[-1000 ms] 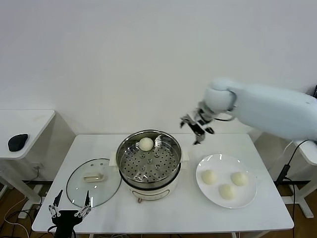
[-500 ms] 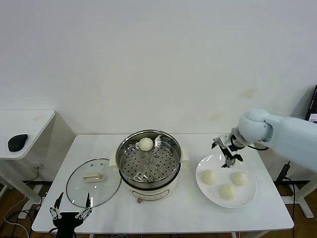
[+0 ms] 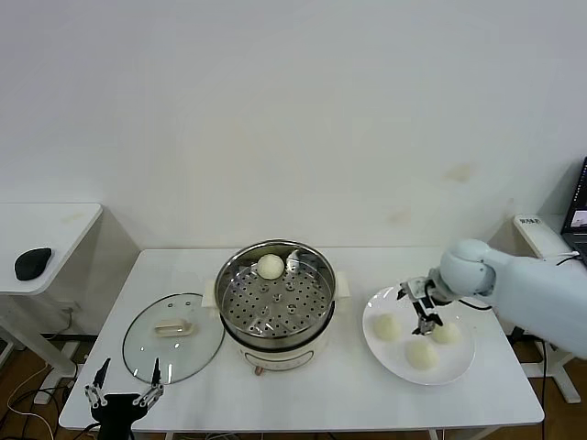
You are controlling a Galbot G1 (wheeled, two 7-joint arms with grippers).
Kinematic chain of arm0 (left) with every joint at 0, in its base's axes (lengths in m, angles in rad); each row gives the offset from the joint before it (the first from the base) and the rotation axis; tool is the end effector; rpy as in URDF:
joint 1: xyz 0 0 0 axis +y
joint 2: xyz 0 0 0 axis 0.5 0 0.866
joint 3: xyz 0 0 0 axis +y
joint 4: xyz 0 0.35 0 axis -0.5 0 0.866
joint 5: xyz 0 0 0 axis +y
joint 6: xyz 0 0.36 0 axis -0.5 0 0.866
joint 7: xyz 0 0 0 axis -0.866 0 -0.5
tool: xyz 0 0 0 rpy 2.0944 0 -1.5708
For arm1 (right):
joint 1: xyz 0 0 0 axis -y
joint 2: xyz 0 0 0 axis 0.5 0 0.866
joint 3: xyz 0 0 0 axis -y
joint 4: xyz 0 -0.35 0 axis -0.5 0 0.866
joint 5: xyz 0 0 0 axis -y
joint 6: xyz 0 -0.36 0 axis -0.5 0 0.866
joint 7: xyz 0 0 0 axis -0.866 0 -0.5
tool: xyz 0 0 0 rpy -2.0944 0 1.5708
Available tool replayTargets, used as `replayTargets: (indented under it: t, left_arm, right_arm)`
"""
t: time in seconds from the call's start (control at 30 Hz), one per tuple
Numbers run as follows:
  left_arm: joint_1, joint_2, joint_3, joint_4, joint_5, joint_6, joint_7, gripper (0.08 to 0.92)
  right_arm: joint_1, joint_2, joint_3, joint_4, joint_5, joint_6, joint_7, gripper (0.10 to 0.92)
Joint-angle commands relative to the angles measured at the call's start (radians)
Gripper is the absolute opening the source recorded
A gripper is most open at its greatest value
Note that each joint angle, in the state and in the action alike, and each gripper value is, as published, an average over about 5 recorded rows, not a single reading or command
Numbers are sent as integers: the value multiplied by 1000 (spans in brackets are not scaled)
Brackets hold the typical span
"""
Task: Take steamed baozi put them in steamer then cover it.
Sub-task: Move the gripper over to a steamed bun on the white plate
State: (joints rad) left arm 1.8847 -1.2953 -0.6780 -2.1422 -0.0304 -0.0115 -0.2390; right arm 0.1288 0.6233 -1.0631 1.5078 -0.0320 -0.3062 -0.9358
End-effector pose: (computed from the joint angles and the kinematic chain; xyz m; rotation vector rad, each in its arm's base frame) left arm 0.0986 0.0871 -0.3139 0.2605 -2.8994 -0.4483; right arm 0.4678 -0.0929 -0.2011 1.3365 -1.3344 1.5231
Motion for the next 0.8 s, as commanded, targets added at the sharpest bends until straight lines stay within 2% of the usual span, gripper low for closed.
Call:
replayTargets:
  t: [0.03, 0.4, 0.8]
  left_arm:
    - [1, 1, -6, 1, -1, 0, 1, 823]
    - [3, -3, -17, 8, -5, -4, 0, 823]
    - [-2, -8, -13, 14, -3, -5, 0, 823]
  right_arm:
    - [-107, 60, 62, -68, -23, 2, 10, 823]
    - [-137, 130, 87, -144, -44, -12, 30, 813]
    - [-162, 153, 111, -180, -66, -35, 43, 669]
